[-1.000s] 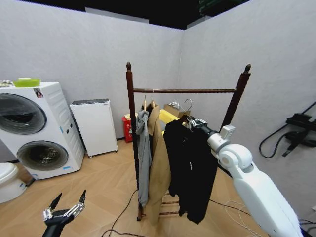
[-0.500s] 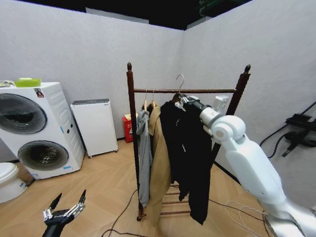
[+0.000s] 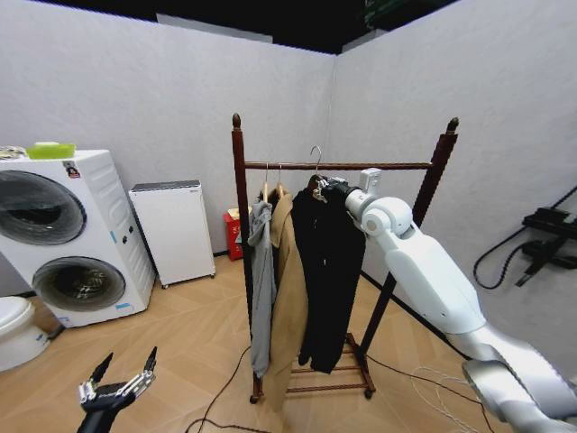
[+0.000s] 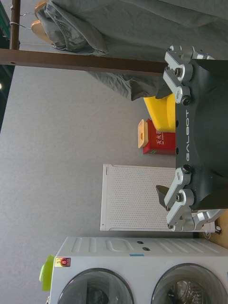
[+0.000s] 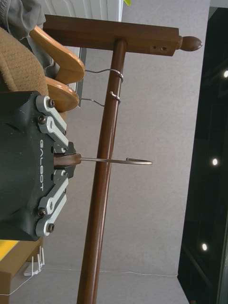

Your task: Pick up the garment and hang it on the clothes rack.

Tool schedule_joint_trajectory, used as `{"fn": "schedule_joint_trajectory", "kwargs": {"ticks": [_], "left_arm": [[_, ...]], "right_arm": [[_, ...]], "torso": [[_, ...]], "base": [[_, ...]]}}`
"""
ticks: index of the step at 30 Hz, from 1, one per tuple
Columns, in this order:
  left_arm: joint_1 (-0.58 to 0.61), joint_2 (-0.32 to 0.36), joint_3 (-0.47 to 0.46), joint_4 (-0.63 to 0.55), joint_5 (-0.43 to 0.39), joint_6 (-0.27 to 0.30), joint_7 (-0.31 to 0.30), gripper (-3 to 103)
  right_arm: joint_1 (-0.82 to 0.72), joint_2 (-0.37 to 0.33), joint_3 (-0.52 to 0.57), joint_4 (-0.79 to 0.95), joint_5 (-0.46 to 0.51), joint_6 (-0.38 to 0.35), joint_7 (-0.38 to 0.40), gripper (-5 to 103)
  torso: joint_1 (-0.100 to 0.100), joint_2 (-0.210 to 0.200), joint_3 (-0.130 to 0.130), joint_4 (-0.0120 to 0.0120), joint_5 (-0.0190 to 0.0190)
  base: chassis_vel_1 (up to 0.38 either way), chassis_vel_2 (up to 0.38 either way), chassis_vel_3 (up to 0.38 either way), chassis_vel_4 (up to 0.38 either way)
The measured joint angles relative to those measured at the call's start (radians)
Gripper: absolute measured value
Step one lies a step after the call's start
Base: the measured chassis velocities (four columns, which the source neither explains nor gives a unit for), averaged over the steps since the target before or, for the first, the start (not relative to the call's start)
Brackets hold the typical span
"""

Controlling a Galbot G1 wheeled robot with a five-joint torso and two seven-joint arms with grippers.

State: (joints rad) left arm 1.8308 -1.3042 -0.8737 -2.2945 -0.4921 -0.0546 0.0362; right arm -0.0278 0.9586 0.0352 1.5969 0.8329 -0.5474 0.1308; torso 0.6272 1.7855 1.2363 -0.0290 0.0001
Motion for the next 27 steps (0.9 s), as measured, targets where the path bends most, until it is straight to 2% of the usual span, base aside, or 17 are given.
{"fn": "schedule_joint_trajectory", "kwargs": {"ticks": [27], "left_arm": [[0.0, 0.0, 0.0, 0.0, 0.0, 0.0, 0.0, 100]], "right_arm": [[0.096, 0.033, -0.094, -0.14, -0.007, 0.006, -0.021, 9]], "torso": [[0.0, 0.0, 0.0, 0.0003, -0.0001]], "base": [[0.0, 0.0, 0.0, 0.0]]}}
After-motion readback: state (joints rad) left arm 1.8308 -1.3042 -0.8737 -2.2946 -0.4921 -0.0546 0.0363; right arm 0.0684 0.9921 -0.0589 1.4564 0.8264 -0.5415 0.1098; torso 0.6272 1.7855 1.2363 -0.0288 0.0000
